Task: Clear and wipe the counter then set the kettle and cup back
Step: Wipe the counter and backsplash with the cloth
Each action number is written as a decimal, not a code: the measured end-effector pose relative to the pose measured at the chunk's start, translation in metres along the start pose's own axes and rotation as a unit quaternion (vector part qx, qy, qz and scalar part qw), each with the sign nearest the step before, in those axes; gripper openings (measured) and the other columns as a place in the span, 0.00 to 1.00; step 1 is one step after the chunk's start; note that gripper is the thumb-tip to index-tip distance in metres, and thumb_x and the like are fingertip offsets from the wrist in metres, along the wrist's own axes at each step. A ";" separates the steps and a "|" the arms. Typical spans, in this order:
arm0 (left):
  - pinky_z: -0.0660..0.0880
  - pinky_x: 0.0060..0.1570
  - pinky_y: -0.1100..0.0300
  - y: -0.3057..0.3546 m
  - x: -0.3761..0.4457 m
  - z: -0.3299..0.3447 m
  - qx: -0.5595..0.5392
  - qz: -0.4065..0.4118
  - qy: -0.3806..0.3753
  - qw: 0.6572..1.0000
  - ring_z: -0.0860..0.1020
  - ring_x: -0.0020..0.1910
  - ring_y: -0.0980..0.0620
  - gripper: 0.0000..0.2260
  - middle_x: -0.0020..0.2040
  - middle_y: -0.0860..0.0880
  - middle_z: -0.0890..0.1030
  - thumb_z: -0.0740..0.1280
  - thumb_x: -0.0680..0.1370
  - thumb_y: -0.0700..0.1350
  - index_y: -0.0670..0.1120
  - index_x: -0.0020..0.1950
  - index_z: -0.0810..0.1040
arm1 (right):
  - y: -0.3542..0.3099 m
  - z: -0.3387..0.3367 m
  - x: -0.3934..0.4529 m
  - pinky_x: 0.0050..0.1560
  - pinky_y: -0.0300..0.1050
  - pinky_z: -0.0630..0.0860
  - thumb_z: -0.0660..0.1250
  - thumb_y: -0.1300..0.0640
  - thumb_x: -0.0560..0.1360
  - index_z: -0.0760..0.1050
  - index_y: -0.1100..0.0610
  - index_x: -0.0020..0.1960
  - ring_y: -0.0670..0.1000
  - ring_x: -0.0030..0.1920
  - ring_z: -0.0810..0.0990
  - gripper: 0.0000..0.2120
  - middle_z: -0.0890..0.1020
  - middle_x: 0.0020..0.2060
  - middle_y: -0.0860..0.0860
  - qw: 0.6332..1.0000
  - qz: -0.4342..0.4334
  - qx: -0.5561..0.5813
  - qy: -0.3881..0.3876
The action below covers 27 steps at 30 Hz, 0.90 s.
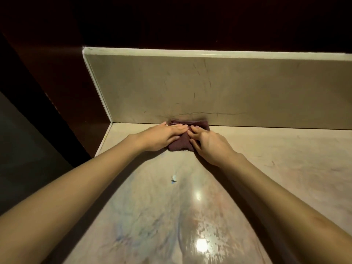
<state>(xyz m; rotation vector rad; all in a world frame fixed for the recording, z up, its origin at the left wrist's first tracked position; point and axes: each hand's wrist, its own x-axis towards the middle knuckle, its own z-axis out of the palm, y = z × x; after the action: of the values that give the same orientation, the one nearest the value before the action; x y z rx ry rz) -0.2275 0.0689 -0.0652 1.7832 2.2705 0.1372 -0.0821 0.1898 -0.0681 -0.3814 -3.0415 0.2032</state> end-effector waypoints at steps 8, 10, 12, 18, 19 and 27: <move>0.46 0.74 0.53 -0.008 0.000 0.008 -0.062 0.010 0.015 0.998 0.53 0.76 0.59 0.21 0.77 0.54 0.57 0.54 0.83 0.43 0.49 0.76 0.58 | 0.002 0.004 0.003 0.68 0.43 0.63 0.53 0.51 0.82 0.63 0.50 0.75 0.47 0.75 0.59 0.21 0.61 0.76 0.47 1.000 0.013 0.026 0.002; 0.48 0.75 0.53 -0.007 -0.003 0.009 -0.069 0.014 0.028 0.997 0.53 0.76 0.57 0.21 0.77 0.53 0.58 0.54 0.83 0.42 0.48 0.76 0.59 | -0.001 0.004 -0.001 0.68 0.43 0.62 0.53 0.52 0.82 0.63 0.51 0.75 0.47 0.75 0.59 0.21 0.60 0.76 0.48 1.000 0.011 0.028 0.006; 0.49 0.76 0.53 -0.006 -0.009 0.011 -0.074 0.013 0.028 0.997 0.53 0.76 0.56 0.21 0.77 0.53 0.57 0.54 0.83 0.42 0.48 0.76 0.59 | -0.005 0.005 -0.007 0.68 0.43 0.63 0.53 0.52 0.82 0.63 0.51 0.74 0.47 0.75 0.59 0.21 0.61 0.76 0.48 0.999 0.007 0.031 0.009; 0.46 0.74 0.52 0.008 -0.048 0.020 -0.074 -0.005 0.027 0.997 0.51 0.76 0.59 0.21 0.77 0.55 0.56 0.54 0.83 0.43 0.50 0.76 0.58 | -0.027 0.006 -0.037 0.66 0.42 0.65 0.53 0.51 0.82 0.64 0.50 0.74 0.45 0.75 0.59 0.20 0.61 0.76 0.47 0.999 -0.010 0.038 0.017; 0.46 0.74 0.52 0.012 -0.055 0.022 -0.071 -0.006 0.028 0.997 0.51 0.76 0.59 0.21 0.77 0.55 0.56 0.54 0.83 0.43 0.50 0.77 0.57 | -0.031 0.006 -0.044 0.66 0.43 0.66 0.53 0.51 0.82 0.64 0.50 0.74 0.45 0.75 0.59 0.20 0.61 0.76 0.47 0.999 -0.015 0.041 0.016; 0.43 0.73 0.56 0.049 -0.123 0.039 -0.086 -0.008 0.015 0.996 0.48 0.73 0.65 0.21 0.77 0.56 0.55 0.54 0.83 0.44 0.52 0.76 0.56 | -0.059 0.002 -0.113 0.68 0.42 0.63 0.53 0.51 0.82 0.63 0.49 0.74 0.45 0.75 0.57 0.20 0.60 0.76 0.46 0.995 -0.068 0.068 -0.002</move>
<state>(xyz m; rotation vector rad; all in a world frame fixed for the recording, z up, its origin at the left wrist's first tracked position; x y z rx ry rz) -0.1439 -0.0411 -0.0750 1.6858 2.2186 0.3482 0.0123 0.1046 -0.0682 -0.1642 -3.0189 0.4010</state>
